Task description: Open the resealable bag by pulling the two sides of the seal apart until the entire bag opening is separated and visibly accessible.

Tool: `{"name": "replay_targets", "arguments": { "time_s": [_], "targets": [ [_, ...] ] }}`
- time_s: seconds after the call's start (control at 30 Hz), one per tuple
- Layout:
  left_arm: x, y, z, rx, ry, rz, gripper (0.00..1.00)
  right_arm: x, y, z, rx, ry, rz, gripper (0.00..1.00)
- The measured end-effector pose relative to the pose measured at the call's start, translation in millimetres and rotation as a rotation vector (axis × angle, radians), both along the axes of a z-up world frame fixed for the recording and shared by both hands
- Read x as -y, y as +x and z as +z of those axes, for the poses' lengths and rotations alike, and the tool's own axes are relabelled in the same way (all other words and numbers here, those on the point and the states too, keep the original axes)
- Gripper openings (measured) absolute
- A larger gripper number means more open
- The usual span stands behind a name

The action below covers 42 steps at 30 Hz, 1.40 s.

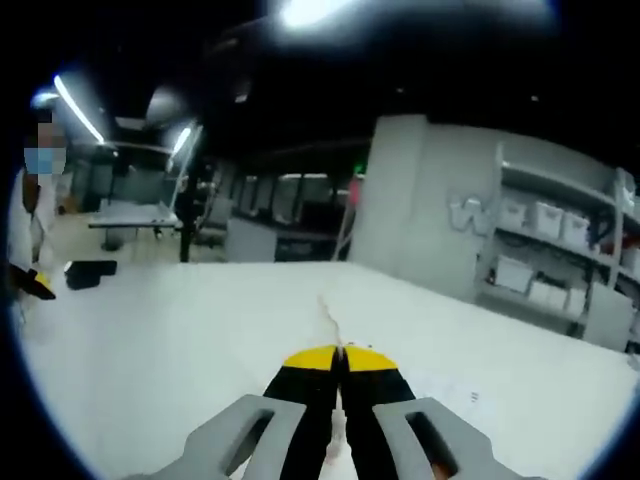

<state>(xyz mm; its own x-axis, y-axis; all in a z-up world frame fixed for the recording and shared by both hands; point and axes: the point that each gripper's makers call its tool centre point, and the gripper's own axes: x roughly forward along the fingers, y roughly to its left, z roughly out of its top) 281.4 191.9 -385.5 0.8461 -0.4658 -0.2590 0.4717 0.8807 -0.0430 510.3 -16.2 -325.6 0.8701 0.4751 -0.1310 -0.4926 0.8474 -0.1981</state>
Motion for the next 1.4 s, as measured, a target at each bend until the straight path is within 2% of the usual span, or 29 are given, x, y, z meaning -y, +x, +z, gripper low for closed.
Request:
{"name": "replay_targets", "arguments": {
  "time_s": [0.5, 0.63, 0.9, 1.4],
  "targets": [
    [1.6, -2.3, -0.6, -0.005, 0.006, -0.002, 0.93, -1.5, -16.3, 5.0, 0.008, 0.046, 0.031, 0.0],
    [2.6, -2.9, 0.5, -0.003, 0.01, -0.005, 0.93, 1.1, -14.4, 5.5, 0.01, 0.052, 0.032, 0.0],
    [6.2, -5.4, 1.8, -0.003, 0.014, -0.012, 0.93, 11.6, -24.1, 9.2, 0.008, 0.089, 0.028, 0.0],
    [14.3, -7.9, 5.5, 0.005, 0.022, -0.027, 0.93, 22.6, -38.0, 9.4, 0.013, 0.106, 0.033, 0.0]
  ]
}}
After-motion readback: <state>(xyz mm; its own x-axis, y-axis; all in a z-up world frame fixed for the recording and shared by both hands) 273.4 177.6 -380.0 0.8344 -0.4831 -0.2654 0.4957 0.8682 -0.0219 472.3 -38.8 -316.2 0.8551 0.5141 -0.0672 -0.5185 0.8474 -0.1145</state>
